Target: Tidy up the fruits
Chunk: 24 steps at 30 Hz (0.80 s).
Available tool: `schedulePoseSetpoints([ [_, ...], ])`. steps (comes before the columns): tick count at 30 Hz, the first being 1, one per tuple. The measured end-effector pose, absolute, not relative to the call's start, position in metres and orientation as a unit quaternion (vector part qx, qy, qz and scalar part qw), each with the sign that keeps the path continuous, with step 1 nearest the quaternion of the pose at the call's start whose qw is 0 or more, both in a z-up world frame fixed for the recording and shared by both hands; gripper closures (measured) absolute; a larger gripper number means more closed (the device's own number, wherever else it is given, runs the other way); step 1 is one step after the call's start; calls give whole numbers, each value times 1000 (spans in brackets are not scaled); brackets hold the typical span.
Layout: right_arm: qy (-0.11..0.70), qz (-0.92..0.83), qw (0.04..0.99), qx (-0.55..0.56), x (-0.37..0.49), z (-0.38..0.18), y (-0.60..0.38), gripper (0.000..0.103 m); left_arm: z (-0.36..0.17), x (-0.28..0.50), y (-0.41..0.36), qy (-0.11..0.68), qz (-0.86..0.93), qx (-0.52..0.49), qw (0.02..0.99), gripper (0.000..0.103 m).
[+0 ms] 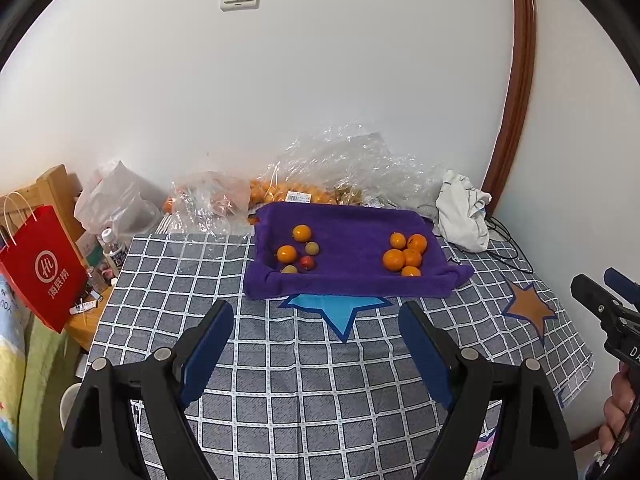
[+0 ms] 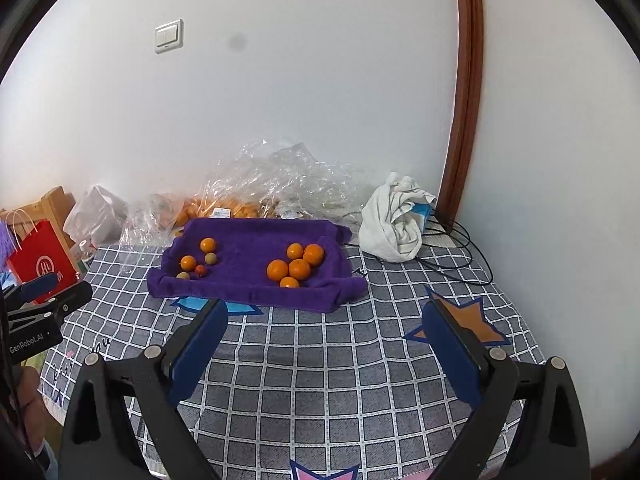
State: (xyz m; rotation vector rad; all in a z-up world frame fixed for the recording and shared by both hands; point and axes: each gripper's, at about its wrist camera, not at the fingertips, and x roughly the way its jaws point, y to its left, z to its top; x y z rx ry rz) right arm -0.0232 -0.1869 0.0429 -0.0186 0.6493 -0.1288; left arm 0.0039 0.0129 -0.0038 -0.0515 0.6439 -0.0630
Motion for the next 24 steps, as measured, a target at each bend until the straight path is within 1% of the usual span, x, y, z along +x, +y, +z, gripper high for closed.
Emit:
schedulePoseSetpoints([
  [24,321,-67,945,0,-22,36,-191,6,-7,5,13,318,-25,-20,948,19],
])
